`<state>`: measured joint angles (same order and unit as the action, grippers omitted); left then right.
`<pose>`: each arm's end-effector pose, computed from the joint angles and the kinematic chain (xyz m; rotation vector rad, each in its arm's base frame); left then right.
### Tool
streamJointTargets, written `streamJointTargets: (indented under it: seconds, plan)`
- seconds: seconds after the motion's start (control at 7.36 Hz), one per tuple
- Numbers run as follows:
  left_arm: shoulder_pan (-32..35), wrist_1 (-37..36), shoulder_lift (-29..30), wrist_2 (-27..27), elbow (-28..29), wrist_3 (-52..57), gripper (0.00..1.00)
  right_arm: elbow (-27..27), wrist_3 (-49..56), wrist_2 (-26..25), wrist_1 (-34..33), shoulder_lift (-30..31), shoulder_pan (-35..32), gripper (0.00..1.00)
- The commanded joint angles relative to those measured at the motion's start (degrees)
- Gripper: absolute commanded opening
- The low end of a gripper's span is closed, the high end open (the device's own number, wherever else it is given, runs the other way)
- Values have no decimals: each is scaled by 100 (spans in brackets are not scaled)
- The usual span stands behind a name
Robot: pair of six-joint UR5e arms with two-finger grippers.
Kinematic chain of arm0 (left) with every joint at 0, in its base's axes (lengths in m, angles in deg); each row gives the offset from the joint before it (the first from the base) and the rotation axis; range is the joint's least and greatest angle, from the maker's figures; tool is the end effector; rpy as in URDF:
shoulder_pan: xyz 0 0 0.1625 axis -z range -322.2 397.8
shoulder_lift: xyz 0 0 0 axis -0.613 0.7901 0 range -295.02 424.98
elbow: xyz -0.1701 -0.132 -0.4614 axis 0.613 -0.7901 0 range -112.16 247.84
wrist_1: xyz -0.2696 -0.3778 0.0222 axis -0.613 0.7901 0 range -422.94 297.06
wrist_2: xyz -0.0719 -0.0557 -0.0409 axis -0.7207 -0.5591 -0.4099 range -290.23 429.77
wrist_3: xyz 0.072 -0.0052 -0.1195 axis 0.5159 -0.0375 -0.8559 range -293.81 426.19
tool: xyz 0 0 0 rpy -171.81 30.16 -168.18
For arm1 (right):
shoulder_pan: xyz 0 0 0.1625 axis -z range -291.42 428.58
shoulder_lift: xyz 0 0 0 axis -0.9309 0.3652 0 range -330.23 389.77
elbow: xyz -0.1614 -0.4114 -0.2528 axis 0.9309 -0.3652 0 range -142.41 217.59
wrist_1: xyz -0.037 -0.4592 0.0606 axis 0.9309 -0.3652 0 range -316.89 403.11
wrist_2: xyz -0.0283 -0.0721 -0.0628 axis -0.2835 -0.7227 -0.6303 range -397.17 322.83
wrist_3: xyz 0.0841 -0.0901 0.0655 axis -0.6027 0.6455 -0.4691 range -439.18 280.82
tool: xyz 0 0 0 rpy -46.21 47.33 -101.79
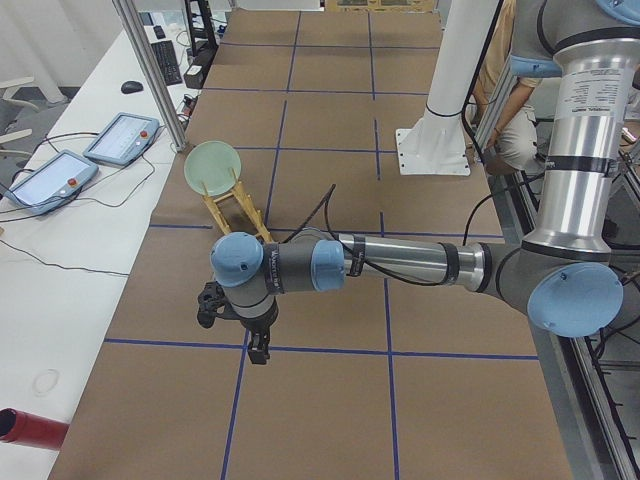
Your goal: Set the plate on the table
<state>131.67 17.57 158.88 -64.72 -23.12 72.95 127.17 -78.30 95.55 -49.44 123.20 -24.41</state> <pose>-0.0736 -0.5658 0.7401 -0.0044 0.7797 0.0166 0.0646 -0.4986 0.8137 -0.0812 -0.7481 0.0767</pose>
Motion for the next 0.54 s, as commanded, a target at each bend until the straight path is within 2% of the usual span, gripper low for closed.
streamJointTargets:
  seconds: [0.0,0.41]
  plan:
    - [-9,25,49,10,-27,36,100,7,0,0,0,0,0,100]
    - [-18,96,-38,10,-54,53,100,-2,0,0,0,0,0,100]
